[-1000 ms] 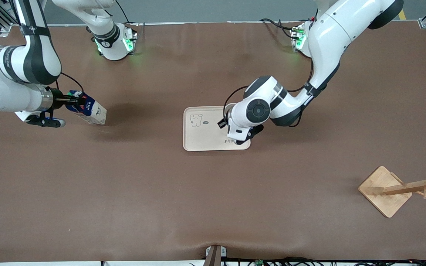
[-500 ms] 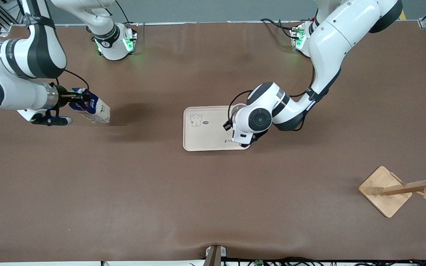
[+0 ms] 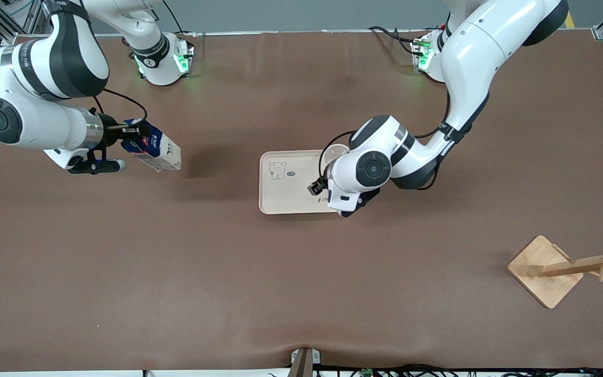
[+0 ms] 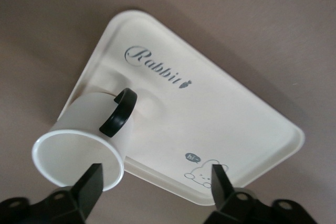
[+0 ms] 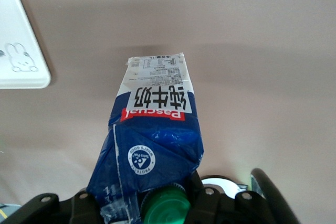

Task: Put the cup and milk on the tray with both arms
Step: 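Lower the mug onto the tray and open the left gripper, then carry the carton onto the tray with the right gripper while the left gripper withdraws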

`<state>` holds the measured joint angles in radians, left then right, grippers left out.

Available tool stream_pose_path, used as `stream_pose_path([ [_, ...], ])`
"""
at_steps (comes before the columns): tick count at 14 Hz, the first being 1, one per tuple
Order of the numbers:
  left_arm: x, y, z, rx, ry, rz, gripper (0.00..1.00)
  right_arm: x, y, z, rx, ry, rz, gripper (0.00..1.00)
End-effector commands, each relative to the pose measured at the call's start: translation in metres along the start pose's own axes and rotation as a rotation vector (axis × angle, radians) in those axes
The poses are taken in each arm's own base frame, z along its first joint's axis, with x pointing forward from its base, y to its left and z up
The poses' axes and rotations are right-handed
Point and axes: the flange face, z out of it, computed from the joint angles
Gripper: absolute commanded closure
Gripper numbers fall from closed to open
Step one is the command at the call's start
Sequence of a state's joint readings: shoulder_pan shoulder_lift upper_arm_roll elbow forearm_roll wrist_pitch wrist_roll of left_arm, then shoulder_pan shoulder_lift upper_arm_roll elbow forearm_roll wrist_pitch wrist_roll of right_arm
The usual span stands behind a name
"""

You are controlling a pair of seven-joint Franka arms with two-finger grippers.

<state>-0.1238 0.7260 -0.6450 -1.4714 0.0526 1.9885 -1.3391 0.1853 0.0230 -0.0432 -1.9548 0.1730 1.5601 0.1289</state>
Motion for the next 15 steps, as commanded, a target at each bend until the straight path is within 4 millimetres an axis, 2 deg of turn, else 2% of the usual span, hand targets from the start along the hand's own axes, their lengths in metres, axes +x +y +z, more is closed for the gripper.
stream_pose_path([
  [1, 0.022, -0.012, -0.076, 0.008, 0.077, 0.012, 0.00, -0.006, -0.057, -0.008, 0.014, 0.013, 0.083, 1.00],
  [4, 0.057, -0.052, -0.162, -0.031, 0.158, 0.140, 0.00, 0.000, -0.133, 0.001, -0.035, 0.032, 0.114, 1.00],
  [7, 0.093, -0.100, -0.221, -0.030, 0.210, 0.117, 0.00, 0.011, -0.189, 0.018, -0.052, 0.056, 0.143, 1.00],
  [8, 0.107, -0.117, -0.233, -0.017, 0.209, 0.134, 0.00, 0.011, -0.210, 0.028, -0.032, 0.066, 0.165, 1.00],
  [12, 0.136, -0.174, -0.278, 0.038, 0.241, 0.185, 0.00, 0.038, -0.265, 0.084, -0.013, 0.082, 0.144, 1.00],
  [13, 0.138, -0.187, -0.286, 0.066, 0.244, 0.178, 0.00, 0.041, -0.286, 0.090, -0.021, 0.087, 0.117, 1.00],
  [15, 0.147, -0.214, -0.302, 0.126, 0.265, 0.196, 0.00, 0.052, -0.309, 0.098, -0.024, 0.098, 0.095, 1.00],
])
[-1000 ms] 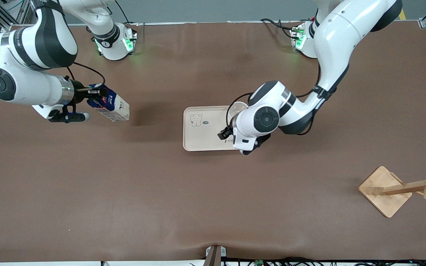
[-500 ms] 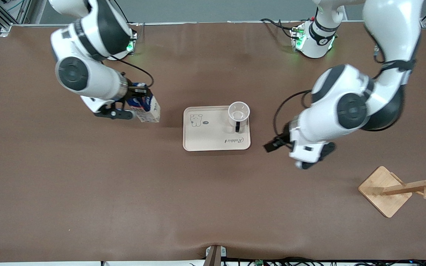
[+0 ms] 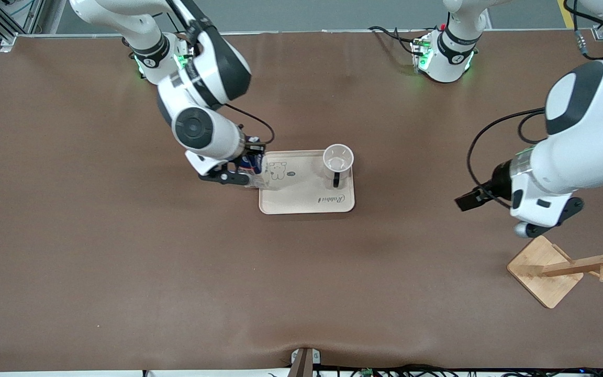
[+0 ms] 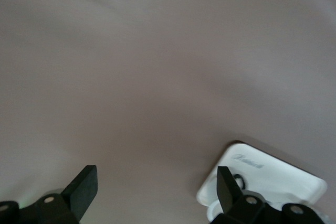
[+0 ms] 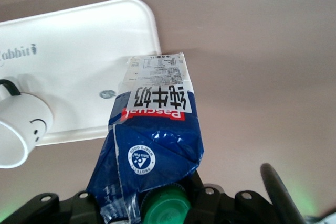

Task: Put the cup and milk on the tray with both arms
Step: 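Carry the carton onto the tray with the right gripper while the left gripper withdraws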

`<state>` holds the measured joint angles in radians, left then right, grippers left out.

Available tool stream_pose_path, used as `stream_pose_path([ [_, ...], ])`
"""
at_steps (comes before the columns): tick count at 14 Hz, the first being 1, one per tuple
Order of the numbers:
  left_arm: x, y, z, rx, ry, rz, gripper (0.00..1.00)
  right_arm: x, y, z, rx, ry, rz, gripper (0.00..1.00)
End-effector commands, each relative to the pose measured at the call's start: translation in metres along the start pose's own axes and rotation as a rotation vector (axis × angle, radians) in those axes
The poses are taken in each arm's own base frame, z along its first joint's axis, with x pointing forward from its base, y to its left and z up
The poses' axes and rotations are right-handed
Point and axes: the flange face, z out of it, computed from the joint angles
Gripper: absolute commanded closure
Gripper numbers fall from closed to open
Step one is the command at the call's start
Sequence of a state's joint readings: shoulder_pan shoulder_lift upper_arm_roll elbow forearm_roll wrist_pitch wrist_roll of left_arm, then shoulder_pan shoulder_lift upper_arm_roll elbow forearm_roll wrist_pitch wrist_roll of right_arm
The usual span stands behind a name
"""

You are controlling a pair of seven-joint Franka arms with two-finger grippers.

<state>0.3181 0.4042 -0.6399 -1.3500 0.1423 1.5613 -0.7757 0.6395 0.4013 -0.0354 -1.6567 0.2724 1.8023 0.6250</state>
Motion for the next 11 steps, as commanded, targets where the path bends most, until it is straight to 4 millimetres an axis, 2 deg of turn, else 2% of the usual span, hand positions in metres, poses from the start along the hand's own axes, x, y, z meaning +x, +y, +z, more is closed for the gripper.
stream_pose_path([
  [1, 0.001, -0.037, -0.025, 0.077, 0.056, 0.051, 0.00, 0.012, -0.037, 0.002, 0.011, 0.006, -0.019, 1.00],
  [3, 0.010, -0.068, -0.046, 0.078, 0.088, 0.105, 0.00, 0.010, -0.045, 0.005, 0.008, 0.007, -0.065, 1.00],
  [5, 0.012, -0.098, -0.064, 0.091, 0.097, 0.152, 0.00, 0.009, -0.055, 0.030, -0.023, -0.013, -0.105, 1.00],
  [6, 0.014, -0.107, -0.065, 0.099, 0.085, 0.165, 0.00, 0.009, -0.056, 0.035, -0.030, -0.018, -0.106, 1.00],
  [8, 0.009, -0.126, -0.084, 0.109, 0.105, 0.158, 0.00, 0.012, -0.057, 0.048, -0.041, -0.032, -0.101, 1.00],
  [10, 0.002, -0.134, -0.098, 0.108, 0.126, 0.168, 0.00, 0.009, -0.065, 0.058, -0.055, -0.036, -0.107, 0.99],
  [11, 0.001, -0.134, -0.100, 0.110, 0.131, 0.169, 0.00, 0.009, -0.065, 0.058, -0.056, -0.035, -0.105, 0.68],
])
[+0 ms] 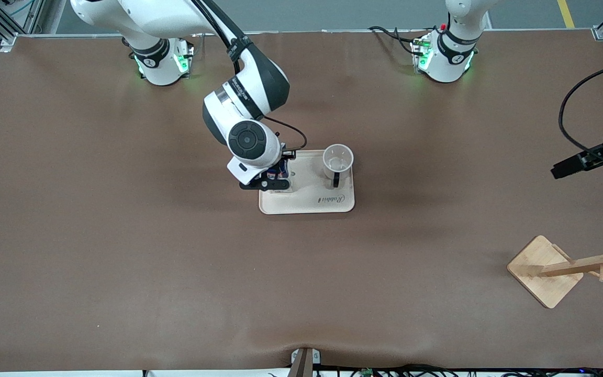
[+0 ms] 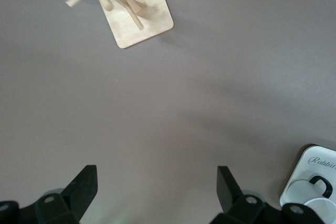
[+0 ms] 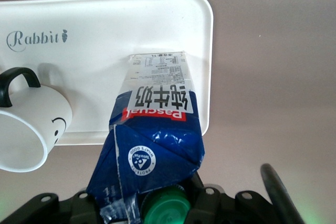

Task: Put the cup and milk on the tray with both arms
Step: 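Carry the carton onto the tray with the right gripper while the left gripper withdraws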

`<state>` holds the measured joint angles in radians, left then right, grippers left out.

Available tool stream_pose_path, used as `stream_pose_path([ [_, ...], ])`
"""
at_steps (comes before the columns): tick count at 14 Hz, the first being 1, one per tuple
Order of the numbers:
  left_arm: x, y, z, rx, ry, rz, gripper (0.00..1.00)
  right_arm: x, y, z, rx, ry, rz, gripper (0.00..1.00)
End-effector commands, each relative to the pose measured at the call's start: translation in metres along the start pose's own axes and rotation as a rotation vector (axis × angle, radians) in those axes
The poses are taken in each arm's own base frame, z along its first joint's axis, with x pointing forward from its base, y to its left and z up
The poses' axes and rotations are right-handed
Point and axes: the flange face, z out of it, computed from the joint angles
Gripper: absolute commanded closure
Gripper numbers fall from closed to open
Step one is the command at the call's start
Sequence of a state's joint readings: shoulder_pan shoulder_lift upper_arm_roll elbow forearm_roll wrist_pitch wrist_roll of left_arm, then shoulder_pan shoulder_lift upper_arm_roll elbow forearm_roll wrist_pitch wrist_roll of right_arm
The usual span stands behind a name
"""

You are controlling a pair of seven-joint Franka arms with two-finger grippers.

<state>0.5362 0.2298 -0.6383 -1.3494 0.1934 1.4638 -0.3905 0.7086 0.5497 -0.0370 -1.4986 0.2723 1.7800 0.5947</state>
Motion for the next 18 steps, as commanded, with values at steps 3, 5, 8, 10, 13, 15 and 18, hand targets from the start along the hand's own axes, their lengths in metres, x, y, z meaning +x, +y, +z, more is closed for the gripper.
stream_pose_path([
  [3, -0.014, -0.003, -0.014, 0.029, 0.019, 0.014, 0.00, 0.010, -0.007, 0.015, -0.009, -0.014, -0.014, 0.00],
  [5, -0.029, 0.006, -0.033, 0.042, 0.059, 0.032, 0.00, 0.013, -0.006, -0.007, 0.014, 0.009, -0.016, 0.00],
  [8, -0.041, 0.004, -0.047, 0.062, 0.084, 0.036, 0.00, 0.008, -0.004, -0.017, -0.006, -0.026, -0.019, 0.00],
  [10, -0.049, 0.001, -0.052, 0.071, 0.066, 0.078, 0.00, 0.006, 0.000, -0.040, -0.008, -0.045, -0.022, 0.00],
  [13, -0.062, -0.011, -0.062, 0.032, 0.038, 0.132, 0.00, 0.004, 0.003, -0.064, 0.007, -0.038, -0.025, 0.00],
  [15, -0.070, -0.017, -0.066, 0.013, 0.040, 0.151, 0.00, 0.004, 0.007, -0.085, 0.027, -0.025, -0.023, 0.00],
  [18, -0.077, -0.020, -0.066, 0.006, 0.058, 0.149, 0.00, -0.010, 0.032, -0.147, 0.045, 0.021, -0.009, 0.00],
])
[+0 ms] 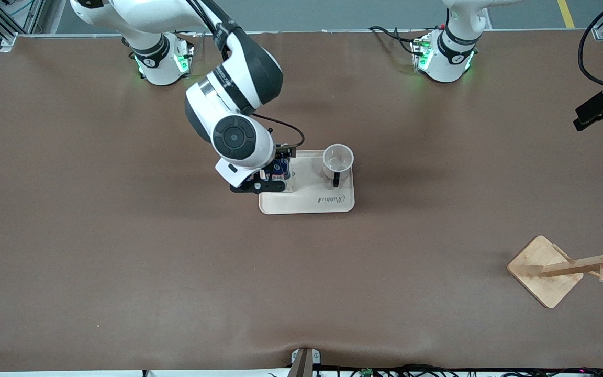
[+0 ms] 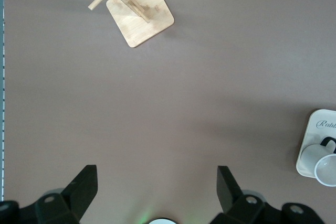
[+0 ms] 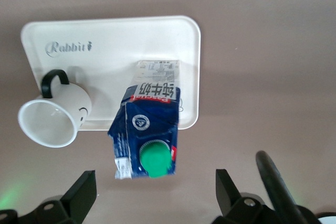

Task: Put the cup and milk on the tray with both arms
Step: 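Carry the carton onto the tray with the right gripper while the left gripper withdraws, then open the right gripper and draw it back from the carton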

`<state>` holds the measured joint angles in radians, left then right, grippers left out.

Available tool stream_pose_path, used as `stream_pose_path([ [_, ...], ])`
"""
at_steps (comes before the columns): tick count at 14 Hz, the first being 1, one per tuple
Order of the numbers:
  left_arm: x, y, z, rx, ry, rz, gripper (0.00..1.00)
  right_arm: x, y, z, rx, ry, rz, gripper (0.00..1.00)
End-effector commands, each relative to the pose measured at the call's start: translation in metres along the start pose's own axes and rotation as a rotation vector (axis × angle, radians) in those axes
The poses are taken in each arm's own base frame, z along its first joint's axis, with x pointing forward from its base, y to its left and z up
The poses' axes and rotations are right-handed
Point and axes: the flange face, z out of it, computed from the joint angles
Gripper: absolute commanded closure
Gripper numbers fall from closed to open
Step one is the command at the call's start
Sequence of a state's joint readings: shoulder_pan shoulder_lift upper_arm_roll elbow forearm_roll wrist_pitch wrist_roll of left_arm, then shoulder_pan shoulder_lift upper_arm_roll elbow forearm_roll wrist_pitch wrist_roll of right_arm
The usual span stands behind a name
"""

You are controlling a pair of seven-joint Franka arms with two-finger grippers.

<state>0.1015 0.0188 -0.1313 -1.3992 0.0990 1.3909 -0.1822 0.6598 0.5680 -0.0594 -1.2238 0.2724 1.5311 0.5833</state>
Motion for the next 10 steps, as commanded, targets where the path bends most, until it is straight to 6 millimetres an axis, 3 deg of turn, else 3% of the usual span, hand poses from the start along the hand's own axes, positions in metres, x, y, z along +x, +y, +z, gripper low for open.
stream_pose_path([
  [1, -0.014, -0.003, 0.000, -0.024, 0.022, 0.009, 0.00, -0.010, 0.032, -0.058, 0.037, 0.034, 0.020, 0.00],
  [2, -0.015, -0.002, 0.003, -0.025, 0.029, 0.009, 0.00, -0.001, 0.054, -0.072, 0.050, 0.049, 0.049, 0.00],
  [4, -0.019, -0.002, 0.006, -0.053, 0.043, 0.006, 0.00, -0.001, 0.084, -0.101, 0.054, 0.043, 0.085, 0.00],
  [6, -0.023, 0.000, 0.004, -0.056, 0.055, 0.009, 0.00, -0.009, 0.124, -0.139, 0.001, 0.050, 0.132, 0.00],
  [9, -0.018, 0.002, 0.011, -0.060, 0.065, 0.011, 0.00, -0.037, 0.154, -0.187, -0.097, 0.187, 0.204, 0.00],
  [10, -0.018, 0.004, 0.015, -0.064, 0.057, 0.015, 0.00, -0.036, 0.180, -0.200, -0.076, 0.189, 0.224, 0.00],
])
